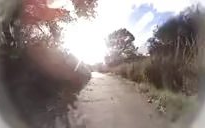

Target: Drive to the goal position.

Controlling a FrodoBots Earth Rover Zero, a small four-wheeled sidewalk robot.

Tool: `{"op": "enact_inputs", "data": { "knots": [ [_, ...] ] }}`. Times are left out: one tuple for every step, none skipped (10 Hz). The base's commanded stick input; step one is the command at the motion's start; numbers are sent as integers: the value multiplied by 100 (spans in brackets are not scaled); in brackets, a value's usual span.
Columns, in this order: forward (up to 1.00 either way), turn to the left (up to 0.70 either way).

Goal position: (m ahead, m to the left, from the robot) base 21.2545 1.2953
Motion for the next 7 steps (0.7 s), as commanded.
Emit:
{"op": "enact_inputs", "data": {
  "knots": [
    [50, 2],
    [50, 2],
    [50, 2],
    [50, 2],
    [50, 2],
    [50, 2],
    [50, 2]
  ]
}}
